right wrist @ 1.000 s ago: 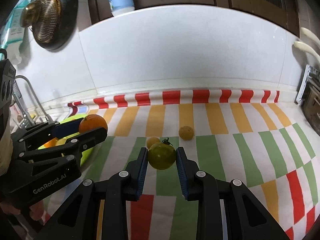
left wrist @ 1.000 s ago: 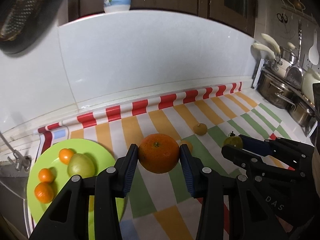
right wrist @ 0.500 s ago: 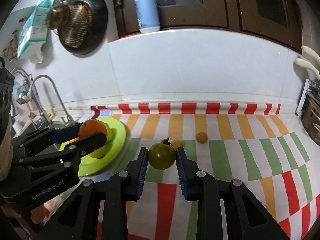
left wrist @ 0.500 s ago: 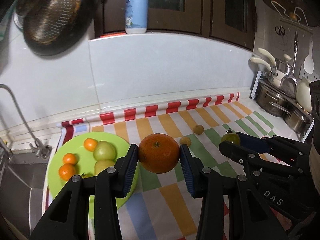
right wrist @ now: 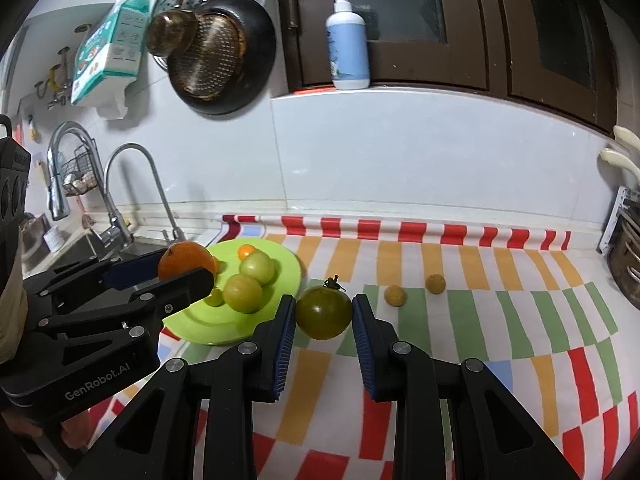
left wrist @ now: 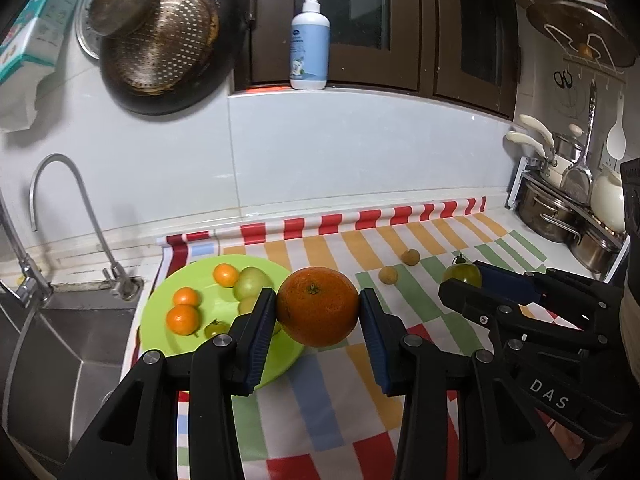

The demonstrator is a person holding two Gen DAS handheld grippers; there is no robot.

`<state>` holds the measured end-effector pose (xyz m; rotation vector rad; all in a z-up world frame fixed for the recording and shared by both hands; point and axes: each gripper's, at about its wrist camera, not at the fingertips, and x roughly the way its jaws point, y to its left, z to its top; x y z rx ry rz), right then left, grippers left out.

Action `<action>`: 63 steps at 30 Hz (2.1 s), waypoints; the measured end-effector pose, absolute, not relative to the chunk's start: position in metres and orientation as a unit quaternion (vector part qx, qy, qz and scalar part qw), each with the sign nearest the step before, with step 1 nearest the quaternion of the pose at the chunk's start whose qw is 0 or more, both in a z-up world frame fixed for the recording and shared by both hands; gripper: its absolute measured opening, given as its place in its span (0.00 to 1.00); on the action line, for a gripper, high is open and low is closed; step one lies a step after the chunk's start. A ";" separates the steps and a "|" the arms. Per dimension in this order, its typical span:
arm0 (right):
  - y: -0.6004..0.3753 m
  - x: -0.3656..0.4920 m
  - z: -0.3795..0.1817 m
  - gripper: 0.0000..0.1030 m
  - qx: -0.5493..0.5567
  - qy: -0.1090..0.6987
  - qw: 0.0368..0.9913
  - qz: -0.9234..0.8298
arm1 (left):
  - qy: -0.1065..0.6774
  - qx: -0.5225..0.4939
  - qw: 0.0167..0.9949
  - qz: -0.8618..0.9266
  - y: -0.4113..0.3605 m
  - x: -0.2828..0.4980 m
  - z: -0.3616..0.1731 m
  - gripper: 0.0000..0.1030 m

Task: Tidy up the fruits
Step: 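Carry the orange and dark green citrus onto the green plate and release both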

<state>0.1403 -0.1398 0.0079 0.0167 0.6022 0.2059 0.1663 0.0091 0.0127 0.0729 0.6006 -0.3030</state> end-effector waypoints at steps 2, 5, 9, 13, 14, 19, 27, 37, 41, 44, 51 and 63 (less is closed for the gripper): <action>-0.134 0.137 0.010 0.29 0.005 0.293 0.950 0.104 | 0.294 0.035 0.944 -0.147 0.015 0.162 0.014 0.41; -0.126 0.133 0.011 0.29 0.002 0.291 0.951 0.108 | 0.294 0.036 0.944 -0.144 0.024 0.158 0.015 0.41; -0.115 0.131 0.012 0.29 -0.001 0.289 0.951 0.114 | 0.294 0.036 0.945 -0.138 0.036 0.155 0.016 0.41; -0.103 0.131 0.012 0.29 -0.004 0.287 0.950 0.121 | 0.294 0.037 0.946 -0.132 0.047 0.155 0.016 0.41; -0.100 0.131 0.012 0.29 -0.004 0.286 0.950 0.123 | 0.294 0.037 0.946 -0.131 0.050 0.154 0.017 0.41; -0.086 0.137 0.011 0.29 -0.009 0.288 0.948 0.135 | 0.296 0.038 0.947 -0.118 0.065 0.157 0.014 0.41; -0.062 0.151 0.007 0.29 -0.025 0.292 0.943 0.160 | 0.301 0.030 0.948 -0.098 0.085 0.169 0.006 0.41; -0.034 0.181 -0.011 0.29 -0.040 0.311 0.929 0.198 | 0.315 0.028 0.944 -0.089 0.108 0.191 -0.016 0.41; -0.023 0.194 -0.022 0.29 -0.045 0.322 0.922 0.210 | 0.322 0.029 0.942 -0.088 0.114 0.202 -0.026 0.41; -0.016 0.203 -0.031 0.29 -0.046 0.332 0.917 0.218 | 0.333 0.027 0.938 -0.088 0.118 0.211 -0.035 0.41; -0.007 0.220 -0.052 0.29 -0.047 0.356 0.906 0.226 | 0.357 0.028 0.929 -0.094 0.122 0.226 -0.056 0.41; -0.002 0.232 -0.065 0.29 -0.053 0.369 0.900 0.227 | 0.378 0.020 0.919 -0.111 0.123 0.244 -0.073 0.41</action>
